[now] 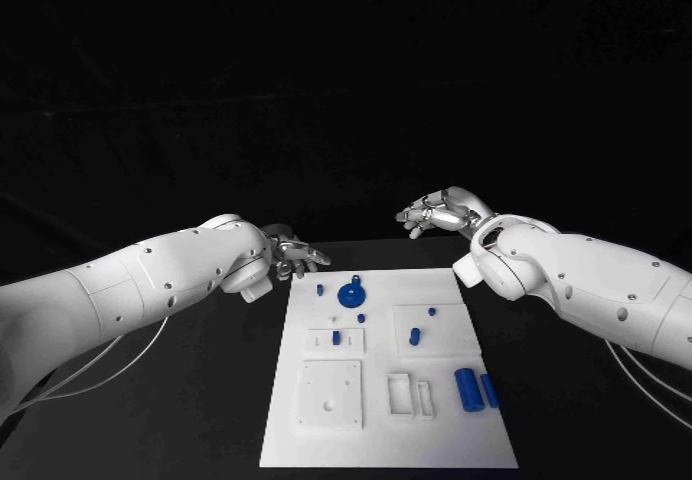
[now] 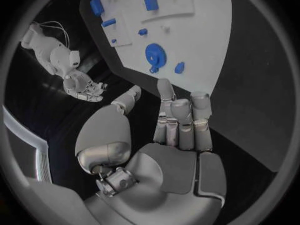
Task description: Assemble the parts on the task board
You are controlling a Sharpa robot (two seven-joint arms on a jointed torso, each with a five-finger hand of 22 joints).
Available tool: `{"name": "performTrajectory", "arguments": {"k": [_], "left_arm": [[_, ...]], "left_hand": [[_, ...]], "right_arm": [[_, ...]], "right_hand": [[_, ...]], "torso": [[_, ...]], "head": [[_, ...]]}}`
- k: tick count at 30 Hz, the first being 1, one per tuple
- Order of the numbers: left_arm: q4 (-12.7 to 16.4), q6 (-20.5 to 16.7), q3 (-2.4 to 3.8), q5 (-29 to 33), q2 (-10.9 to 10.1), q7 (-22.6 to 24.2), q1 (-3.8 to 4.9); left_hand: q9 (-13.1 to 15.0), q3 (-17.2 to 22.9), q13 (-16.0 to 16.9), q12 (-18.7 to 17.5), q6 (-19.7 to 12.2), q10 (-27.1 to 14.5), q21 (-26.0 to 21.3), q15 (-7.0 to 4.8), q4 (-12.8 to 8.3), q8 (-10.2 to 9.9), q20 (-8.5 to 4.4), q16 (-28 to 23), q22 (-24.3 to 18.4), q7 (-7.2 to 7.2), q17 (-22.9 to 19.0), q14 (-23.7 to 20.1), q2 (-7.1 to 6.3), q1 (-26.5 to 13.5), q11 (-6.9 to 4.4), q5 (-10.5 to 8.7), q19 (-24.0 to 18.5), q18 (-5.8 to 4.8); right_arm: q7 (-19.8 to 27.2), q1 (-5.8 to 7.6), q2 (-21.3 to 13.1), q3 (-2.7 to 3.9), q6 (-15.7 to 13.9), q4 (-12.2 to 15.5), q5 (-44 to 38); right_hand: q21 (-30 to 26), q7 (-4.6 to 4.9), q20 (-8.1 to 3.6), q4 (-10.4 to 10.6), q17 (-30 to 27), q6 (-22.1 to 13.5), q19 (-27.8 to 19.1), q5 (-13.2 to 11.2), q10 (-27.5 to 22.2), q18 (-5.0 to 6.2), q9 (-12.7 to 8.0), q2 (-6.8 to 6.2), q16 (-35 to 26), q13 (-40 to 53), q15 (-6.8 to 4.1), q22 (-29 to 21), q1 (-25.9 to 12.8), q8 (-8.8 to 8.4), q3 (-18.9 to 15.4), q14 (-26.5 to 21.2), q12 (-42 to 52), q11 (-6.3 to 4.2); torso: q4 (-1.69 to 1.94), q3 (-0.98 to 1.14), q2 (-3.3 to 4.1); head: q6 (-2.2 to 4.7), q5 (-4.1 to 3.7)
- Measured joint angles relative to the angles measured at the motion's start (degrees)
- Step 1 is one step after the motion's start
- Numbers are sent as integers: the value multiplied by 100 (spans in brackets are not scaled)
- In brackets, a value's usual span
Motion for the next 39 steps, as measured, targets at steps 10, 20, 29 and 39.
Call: {"name": "performTrajectory", "arguments": {"k": [10, 20, 29, 39], "left_arm": [[-665, 169, 1, -461, 304, 59, -1], [-1140, 391, 1, -402, 537, 129, -35], [-1460, 546, 1, -311, 667, 174, -113], [-1549, 635, 1, -258, 708, 201, -210]], "left_hand": [[0, -44, 0, -23, -131, -5, -12, 30, 25, 0, -1, 0, 0, 71, 0, -9, 61, 14, 29, 0, -2, -29], [1, -77, 0, -23, -115, -26, -22, 30, 4, 0, -2, 0, 1, 56, 0, -10, 98, 51, 50, 0, -42, -30], [-6, -145, 9, -23, -116, -42, -21, 50, -30, 22, 19, 0, 6, 56, 1, -30, 158, 43, 66, 0, -62, -31], [-13, -190, 15, -23, -136, -69, -22, 51, -48, 22, 19, 0, 7, 37, 1, -31, 201, 43, 50, 0, -62, -31]], "right_arm": [[0, 0, -18, 0, -2, 30, 0], [0, 1, -21, 0, -6, 55, 0], [1, 1, -13, 0, -7, 80, 0], [1, 2, -19, 0, -9, 94, 0]], "right_hand": [[0, 18, 0, 0, 0, -18, 0, 0, 0, 0, -5, 0, 0, -13, -1, 0, 0, 0, 0, 0, 0, 0], [0, 18, 0, 0, 1, -18, 0, 0, 0, 0, -5, 0, 0, -12, -1, 0, 0, 0, 0, 1, 0, 0], [0, 18, 14, 0, -4, -18, -14, 0, -21, 0, -4, 0, 0, -18, -2, 0, 0, 0, 0, 1, 0, 21], [0, -3, 22, 0, -4, -38, -22, 0, -21, 0, -4, 0, 0, -28, -2, 0, 0, 0, 0, 2, 0, 21]], "torso": [[-2, -7, 13], [-17, -9, 29], [-19, -7, 29], [-12, -5, 24]], "head": [[-23, -13], [23, -33], [10, -35], [-18, -62]]}}
